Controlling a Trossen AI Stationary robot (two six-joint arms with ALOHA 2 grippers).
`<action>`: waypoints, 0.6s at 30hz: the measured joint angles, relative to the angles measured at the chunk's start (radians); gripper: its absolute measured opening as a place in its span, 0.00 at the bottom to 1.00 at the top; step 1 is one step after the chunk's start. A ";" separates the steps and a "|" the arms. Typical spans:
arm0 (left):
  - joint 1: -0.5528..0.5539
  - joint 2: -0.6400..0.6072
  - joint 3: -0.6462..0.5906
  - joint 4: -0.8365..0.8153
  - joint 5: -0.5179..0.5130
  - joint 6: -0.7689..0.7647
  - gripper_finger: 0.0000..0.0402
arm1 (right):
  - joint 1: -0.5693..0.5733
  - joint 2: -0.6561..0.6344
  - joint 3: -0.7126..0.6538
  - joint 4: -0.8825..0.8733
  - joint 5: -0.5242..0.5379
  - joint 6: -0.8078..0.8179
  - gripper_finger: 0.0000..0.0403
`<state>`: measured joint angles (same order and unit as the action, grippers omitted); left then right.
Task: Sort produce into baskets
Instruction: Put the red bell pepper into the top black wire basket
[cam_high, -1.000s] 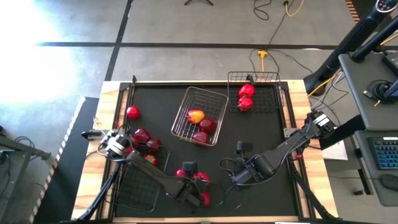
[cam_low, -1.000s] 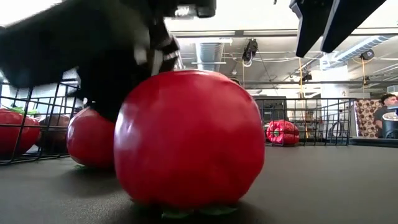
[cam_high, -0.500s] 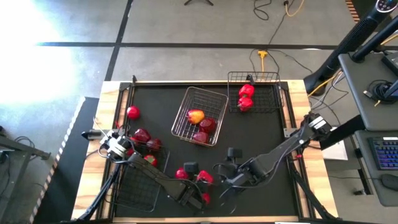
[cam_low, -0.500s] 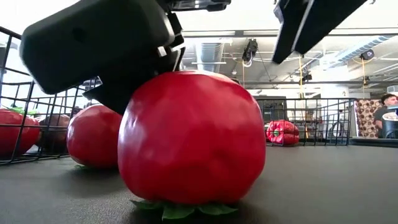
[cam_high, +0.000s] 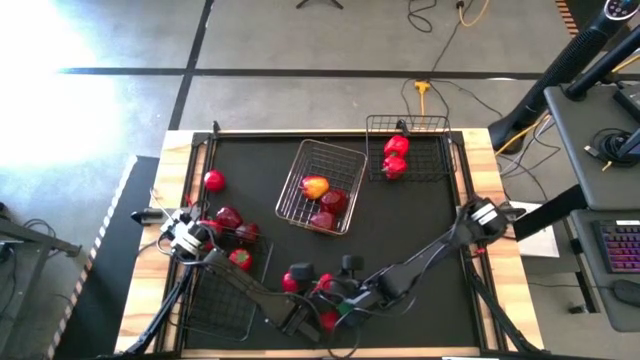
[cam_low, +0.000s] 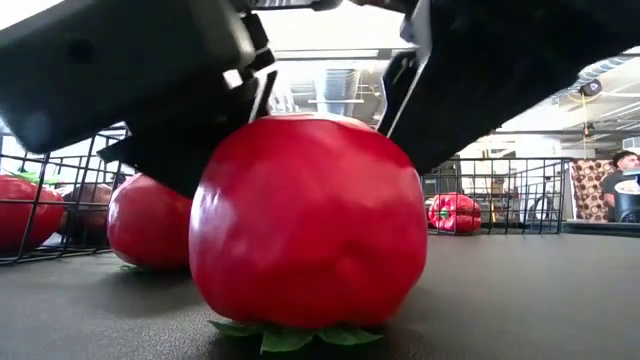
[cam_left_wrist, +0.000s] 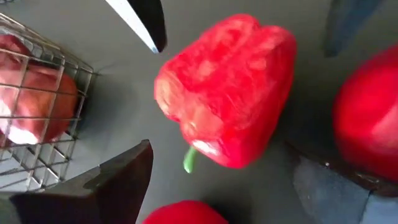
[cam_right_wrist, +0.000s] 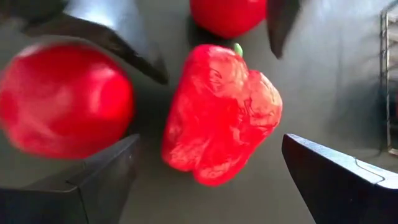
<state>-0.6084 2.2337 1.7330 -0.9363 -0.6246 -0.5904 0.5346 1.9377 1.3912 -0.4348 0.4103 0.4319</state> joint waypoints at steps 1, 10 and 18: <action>-0.001 0.000 -0.005 0.004 0.001 -0.004 0.84 | -0.005 0.009 0.004 -0.001 -0.001 0.020 0.94; -0.007 0.002 -0.058 0.095 -0.014 -0.003 0.84 | -0.045 0.054 0.008 0.020 -0.026 0.089 0.94; -0.008 0.002 -0.059 0.089 -0.041 -0.002 0.84 | -0.049 0.057 0.008 0.030 -0.021 0.092 0.86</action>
<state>-0.6167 2.2353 1.6745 -0.8472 -0.6652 -0.5919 0.4858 1.9945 1.3987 -0.4047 0.3893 0.5243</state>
